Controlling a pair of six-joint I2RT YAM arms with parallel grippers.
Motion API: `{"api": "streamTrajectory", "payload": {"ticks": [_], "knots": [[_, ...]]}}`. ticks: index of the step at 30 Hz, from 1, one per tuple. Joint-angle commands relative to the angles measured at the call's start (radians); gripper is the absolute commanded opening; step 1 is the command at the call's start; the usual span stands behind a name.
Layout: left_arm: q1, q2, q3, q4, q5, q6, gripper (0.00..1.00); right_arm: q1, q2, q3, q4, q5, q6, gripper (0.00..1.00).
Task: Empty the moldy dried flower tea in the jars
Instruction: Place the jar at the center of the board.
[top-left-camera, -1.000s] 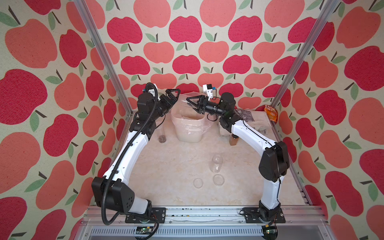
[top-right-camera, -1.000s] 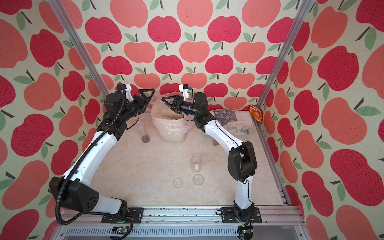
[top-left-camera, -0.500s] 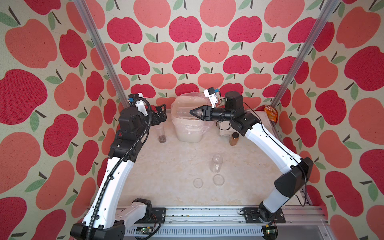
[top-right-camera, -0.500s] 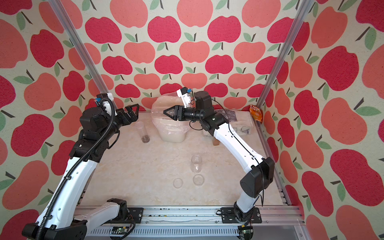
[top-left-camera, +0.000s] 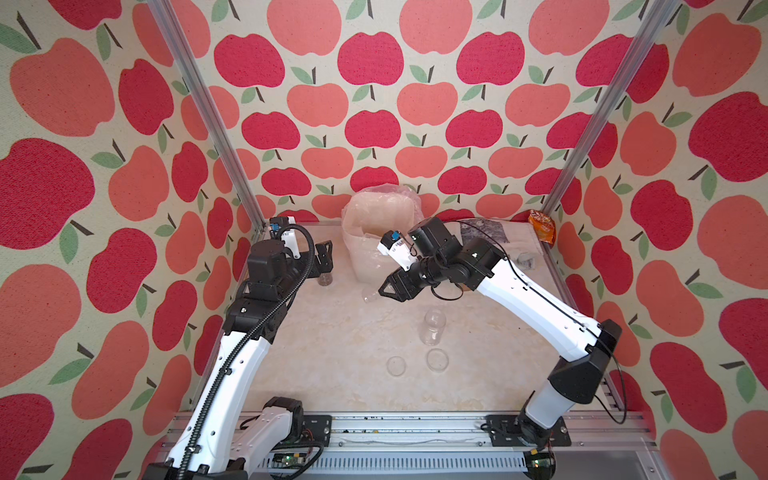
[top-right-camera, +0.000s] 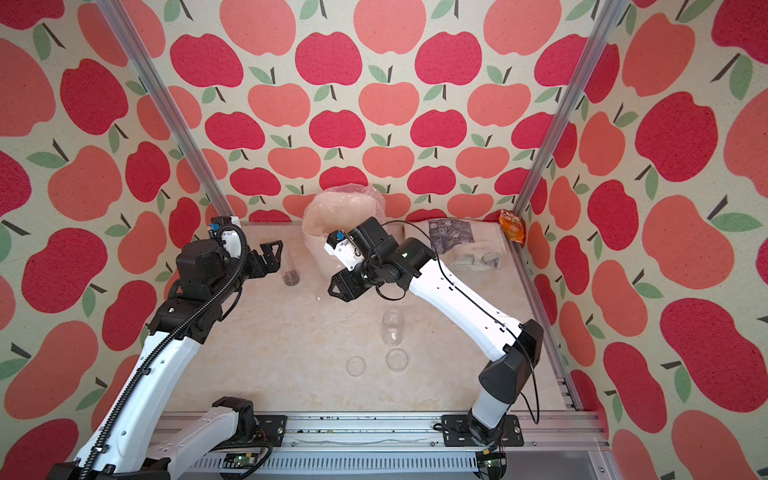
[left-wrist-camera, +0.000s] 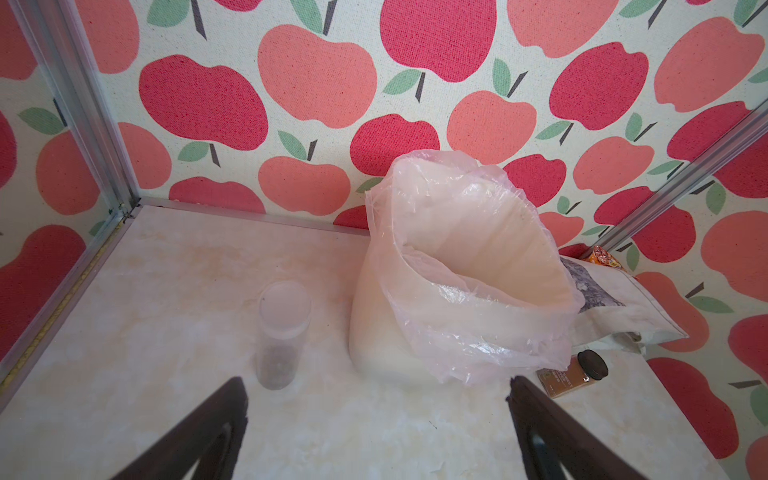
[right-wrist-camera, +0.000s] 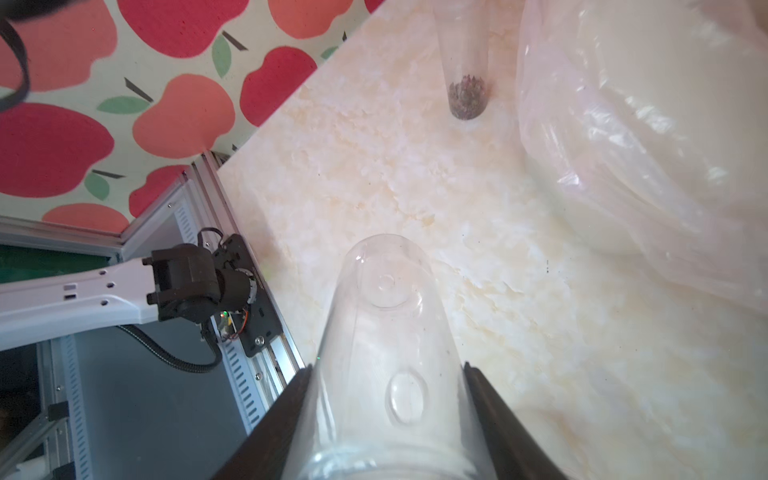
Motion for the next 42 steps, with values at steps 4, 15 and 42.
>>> {"api": "streamTrajectory", "payload": {"ticks": [4, 15, 42], "knots": [[0.006, -0.034, -0.044, 0.007, -0.017, 0.003, 1.00, 0.053, 0.097, -0.001, -0.178, 0.132, -0.098, 0.27], [0.007, -0.056, -0.073, 0.010, -0.026, 0.009, 0.99, 0.088, 0.237, -0.016, -0.236, 0.205, -0.129, 0.27], [0.013, -0.002, -0.049, -0.013, -0.076, 0.010, 1.00, 0.094, 0.349, -0.130, -0.148, 0.283, -0.134, 0.45]]}}
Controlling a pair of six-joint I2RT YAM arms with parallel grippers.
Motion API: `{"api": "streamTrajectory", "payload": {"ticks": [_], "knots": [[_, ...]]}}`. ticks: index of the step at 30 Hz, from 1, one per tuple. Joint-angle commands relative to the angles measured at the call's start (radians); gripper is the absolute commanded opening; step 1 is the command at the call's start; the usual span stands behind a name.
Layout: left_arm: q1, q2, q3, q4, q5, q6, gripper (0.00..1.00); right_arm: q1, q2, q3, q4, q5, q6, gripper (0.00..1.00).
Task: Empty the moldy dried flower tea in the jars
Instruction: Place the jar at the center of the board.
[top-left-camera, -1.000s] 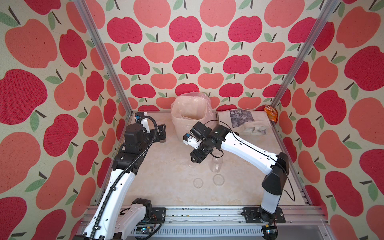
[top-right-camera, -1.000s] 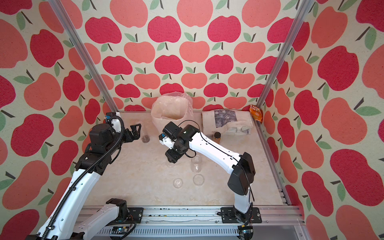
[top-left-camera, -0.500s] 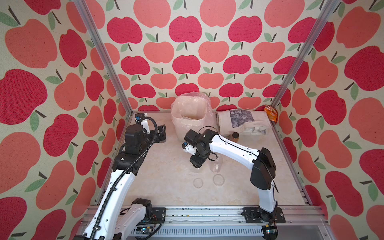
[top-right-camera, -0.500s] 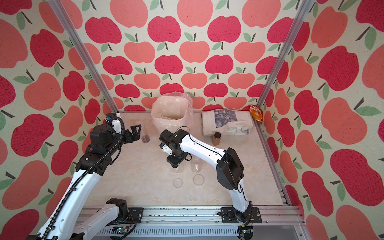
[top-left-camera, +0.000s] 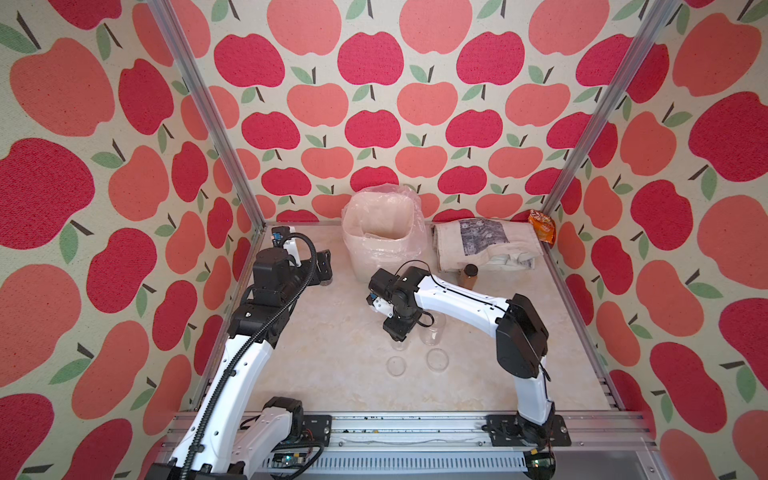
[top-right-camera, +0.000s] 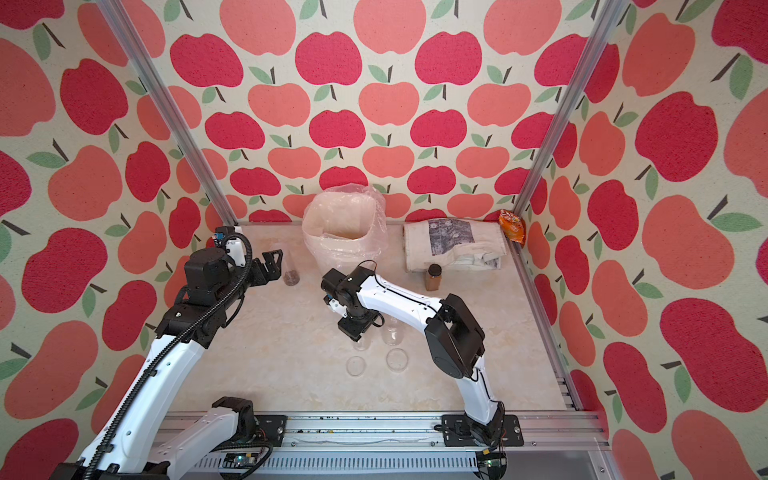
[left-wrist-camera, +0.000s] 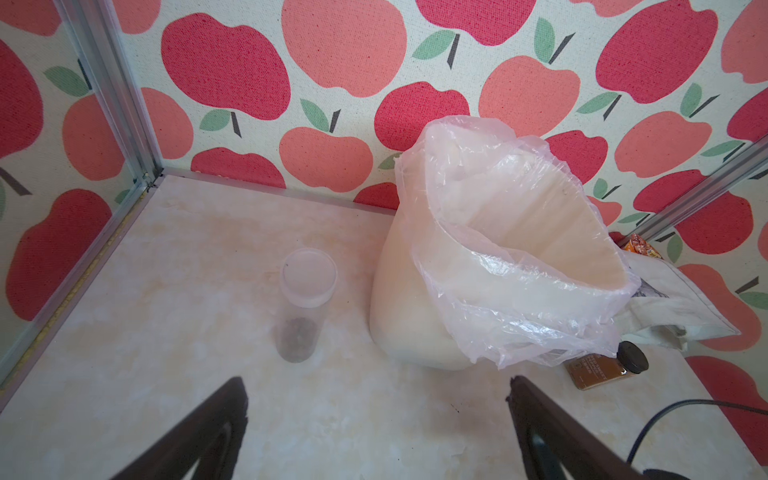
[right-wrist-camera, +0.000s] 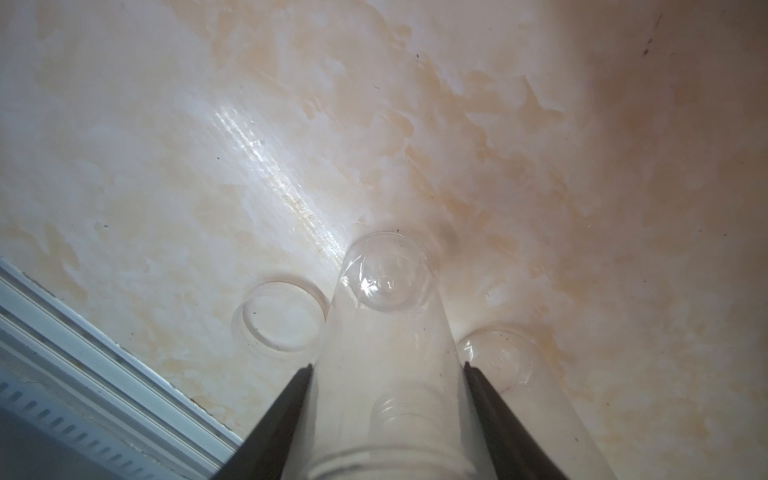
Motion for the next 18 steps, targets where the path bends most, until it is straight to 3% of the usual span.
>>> {"api": "streamTrajectory", "payload": {"ticks": [1, 5, 13, 14, 18], "knots": [[0.008, 0.020, 0.041, -0.031, -0.029, 0.017, 0.99, 0.006, 0.020, -0.014, 0.007, 0.010, -0.016, 0.48], [0.019, 0.056, 0.092, -0.090, -0.025, 0.036, 1.00, 0.006, 0.020, -0.012, 0.008, -0.005, -0.020, 0.64], [0.103, 0.191, 0.247, -0.236, 0.100, 0.060, 0.99, 0.004, 0.001, 0.034, -0.010, -0.040, -0.040, 0.89], [0.119, 0.216, 0.283, -0.271, 0.114, 0.069, 0.99, 0.003, -0.009, 0.049, -0.015, -0.038, -0.042, 0.97], [0.166, 0.332, 0.436, -0.406, 0.163, 0.115, 0.99, -0.010, -0.080, 0.105, -0.011, -0.041, -0.061, 0.99]]}}
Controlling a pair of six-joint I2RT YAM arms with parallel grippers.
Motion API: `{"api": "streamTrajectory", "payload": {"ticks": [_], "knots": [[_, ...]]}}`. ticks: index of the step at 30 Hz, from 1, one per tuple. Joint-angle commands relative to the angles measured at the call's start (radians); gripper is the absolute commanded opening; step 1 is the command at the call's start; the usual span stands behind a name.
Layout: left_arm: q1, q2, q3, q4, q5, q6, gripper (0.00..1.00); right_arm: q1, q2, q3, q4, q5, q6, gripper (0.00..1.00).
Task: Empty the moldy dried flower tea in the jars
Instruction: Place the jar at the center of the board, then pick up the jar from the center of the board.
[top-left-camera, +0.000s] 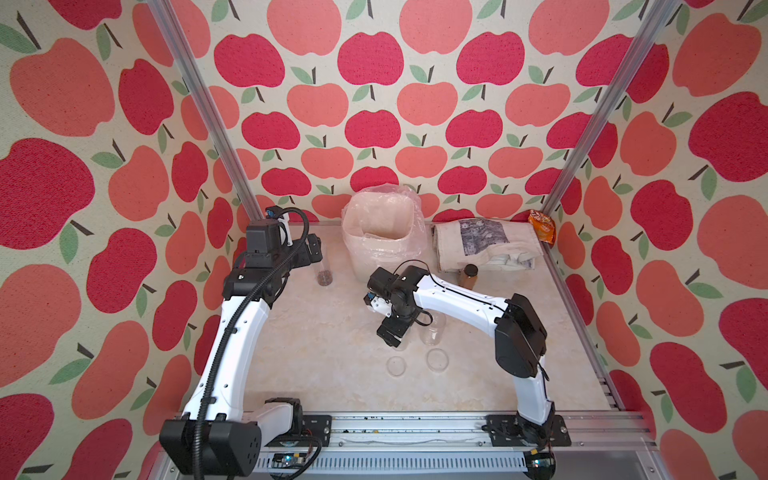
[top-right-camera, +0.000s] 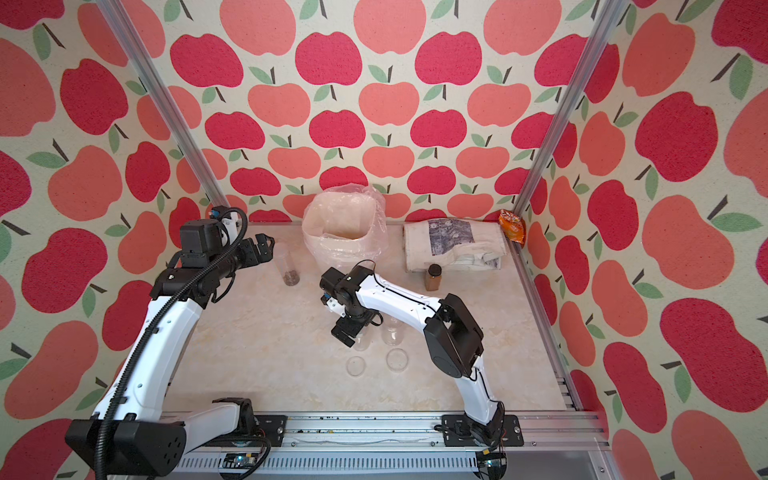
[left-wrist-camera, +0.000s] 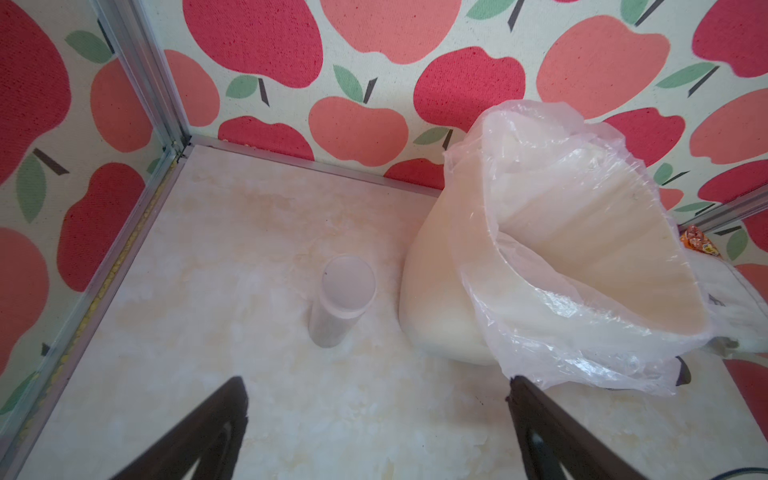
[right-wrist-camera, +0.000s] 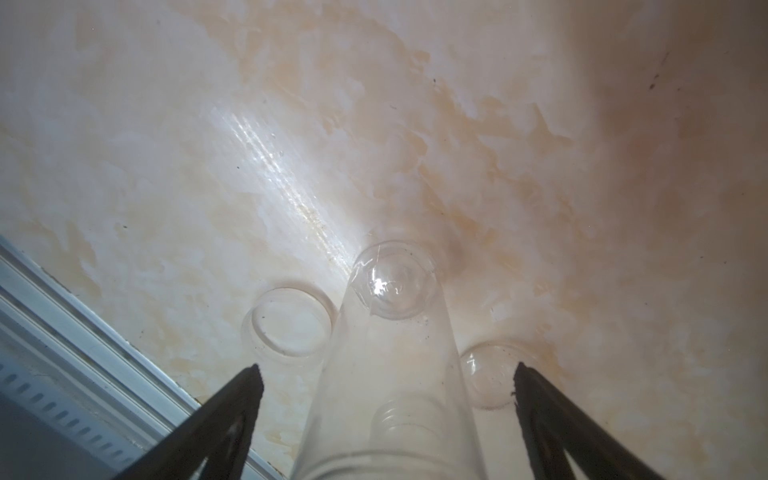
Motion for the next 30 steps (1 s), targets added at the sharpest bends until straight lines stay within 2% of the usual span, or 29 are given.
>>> {"api": "streamTrajectory", "payload": {"ticks": [1, 7, 13, 23, 30], "knots": [[0.028, 0.080, 0.121, -0.165, 0.066, 0.065, 1.00, -0.015, -0.098, 0.075, -0.013, -0.014, -0.031, 0.99], [0.033, 0.290, 0.328, -0.333, 0.055, 0.132, 0.98, -0.049, -0.215, 0.114, 0.009, -0.002, -0.067, 0.99], [0.029, 0.496, 0.507, -0.487, 0.029, 0.174, 0.91, -0.094, -0.343, 0.016, 0.097, -0.005, -0.065, 0.99], [-0.029, 0.670, 0.575, -0.507, -0.029, 0.204, 0.86, -0.133, -0.417, -0.083, 0.162, -0.046, -0.044, 0.99], [-0.036, 0.736, 0.595, -0.518, -0.080, 0.200, 0.78, -0.139, -0.434, -0.118, 0.176, -0.050, -0.044, 0.99]]}}
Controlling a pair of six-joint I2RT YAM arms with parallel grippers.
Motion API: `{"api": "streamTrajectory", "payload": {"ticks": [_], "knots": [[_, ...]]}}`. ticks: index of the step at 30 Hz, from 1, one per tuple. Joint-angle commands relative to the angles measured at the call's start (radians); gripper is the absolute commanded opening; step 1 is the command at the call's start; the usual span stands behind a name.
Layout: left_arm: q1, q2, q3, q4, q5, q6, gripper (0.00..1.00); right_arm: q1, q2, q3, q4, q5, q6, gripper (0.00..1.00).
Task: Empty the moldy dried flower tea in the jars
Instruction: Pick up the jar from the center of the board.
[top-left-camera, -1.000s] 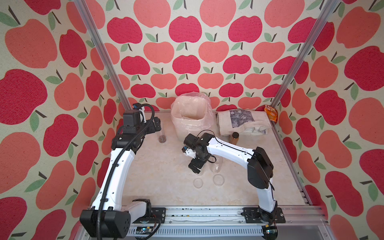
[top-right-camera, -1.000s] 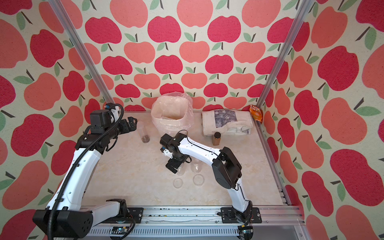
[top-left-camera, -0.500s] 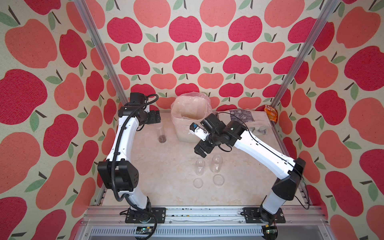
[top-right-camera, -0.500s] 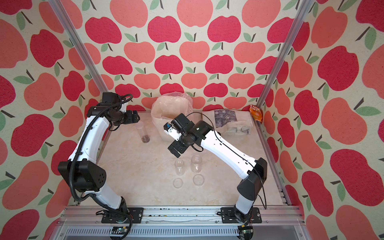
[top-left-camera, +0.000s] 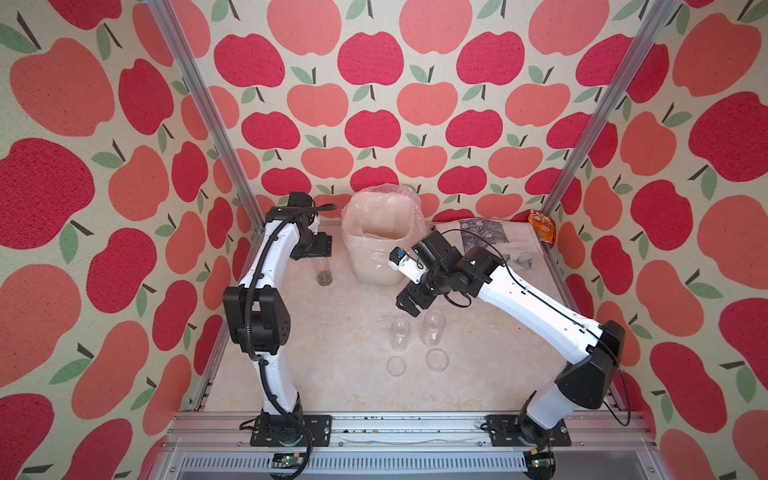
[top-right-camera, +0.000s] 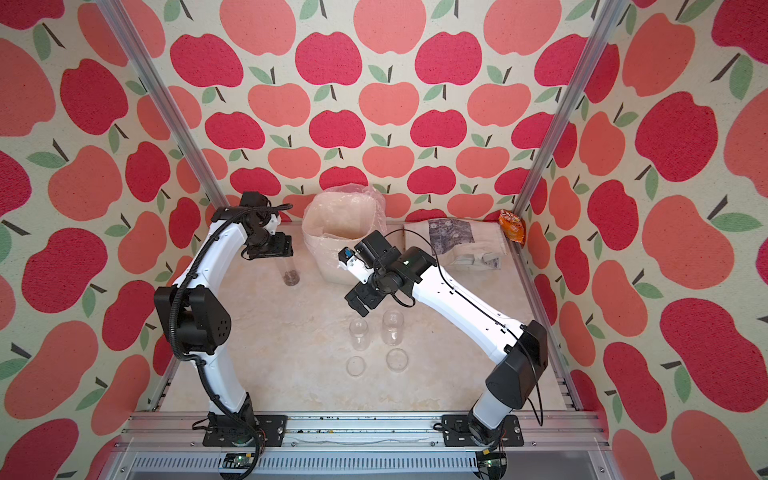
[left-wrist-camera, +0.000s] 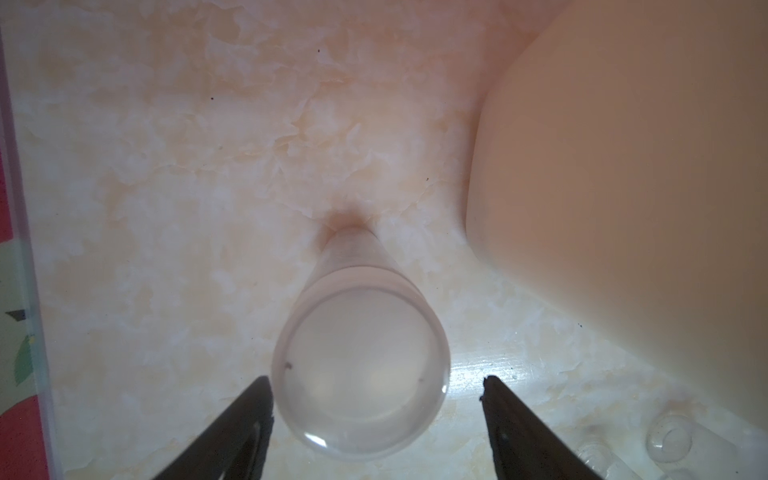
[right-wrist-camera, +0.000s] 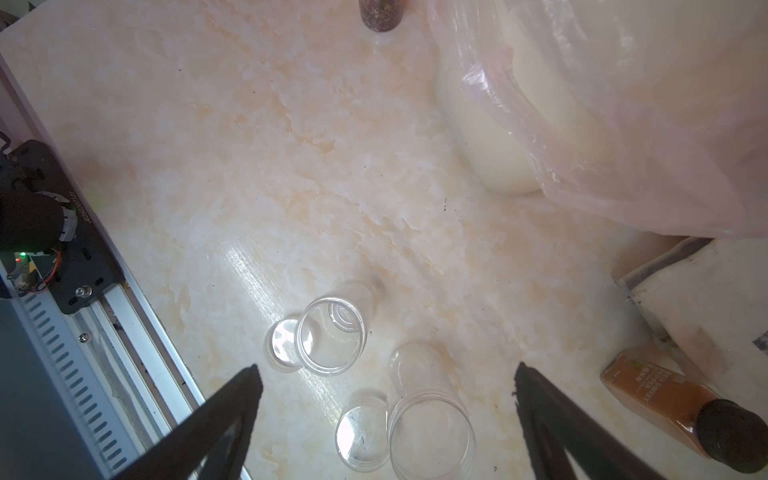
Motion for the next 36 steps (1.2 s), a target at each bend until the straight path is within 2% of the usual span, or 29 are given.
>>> {"api": "streamTrajectory", "payload": {"ticks": [1, 12, 16, 20, 27, 32, 36], "knots": [[-0.001, 0.026, 0.033, -0.029, -0.050, 0.011, 0.77, -0.007, -0.040, -0.020, 0.017, -0.016, 0.005, 0.99], [-0.014, 0.062, 0.030, 0.023, -0.071, 0.026, 0.64, -0.008, -0.035, -0.043, 0.024, -0.027, 0.017, 0.99], [-0.016, 0.069, 0.030, 0.031, -0.063, 0.026, 0.54, -0.008, -0.035, -0.050, 0.024, -0.027, 0.020, 0.99], [-0.016, 0.045, 0.027, 0.030, -0.061, 0.026, 0.38, -0.008, -0.040, -0.060, 0.033, -0.026, 0.023, 0.99], [-0.021, -0.126, 0.029, -0.015, -0.049, 0.030, 0.23, -0.009, -0.095, -0.095, 0.119, -0.077, -0.002, 0.99], [-0.039, -0.307, 0.045, -0.071, 0.010, 0.043, 0.19, -0.010, -0.156, -0.143, 0.224, -0.123, -0.040, 0.99], [-0.063, -0.398, 0.106, -0.157, 0.074, 0.053, 0.17, -0.010, -0.215, -0.207, 0.330, -0.161, -0.082, 0.99]]}}
